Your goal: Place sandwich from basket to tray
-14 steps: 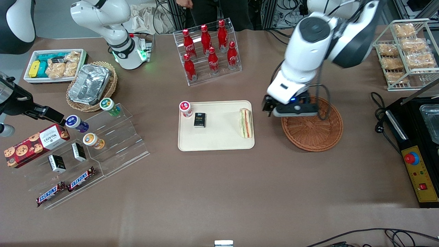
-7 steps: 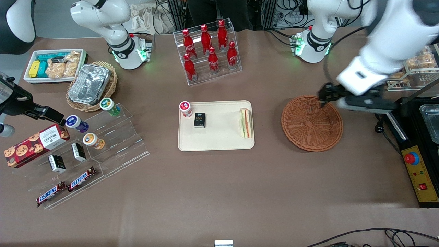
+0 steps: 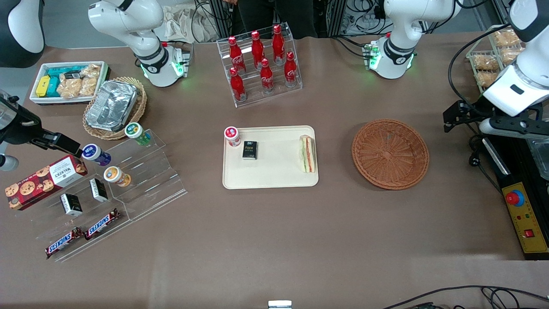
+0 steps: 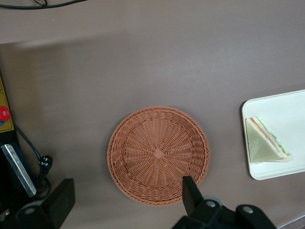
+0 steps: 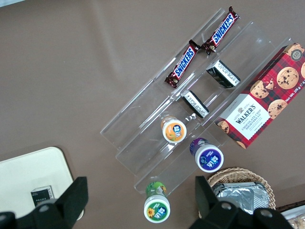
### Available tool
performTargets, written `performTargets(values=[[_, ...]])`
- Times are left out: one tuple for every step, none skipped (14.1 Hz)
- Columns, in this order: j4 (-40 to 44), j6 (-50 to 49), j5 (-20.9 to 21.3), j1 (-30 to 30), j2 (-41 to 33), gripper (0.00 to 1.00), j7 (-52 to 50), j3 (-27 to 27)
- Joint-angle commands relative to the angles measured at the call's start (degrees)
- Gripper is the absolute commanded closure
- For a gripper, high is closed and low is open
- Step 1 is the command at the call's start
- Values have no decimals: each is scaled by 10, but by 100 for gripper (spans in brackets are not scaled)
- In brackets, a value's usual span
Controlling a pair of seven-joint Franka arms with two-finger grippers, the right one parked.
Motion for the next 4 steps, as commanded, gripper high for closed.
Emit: performTargets(values=[[37, -5, -4, 45, 20, 0, -1, -47], [46, -5, -3, 51, 25, 0, -2, -60], [47, -5, 9, 51, 26, 0, -2, -62], [46, -5, 24, 51, 26, 0, -2, -63]])
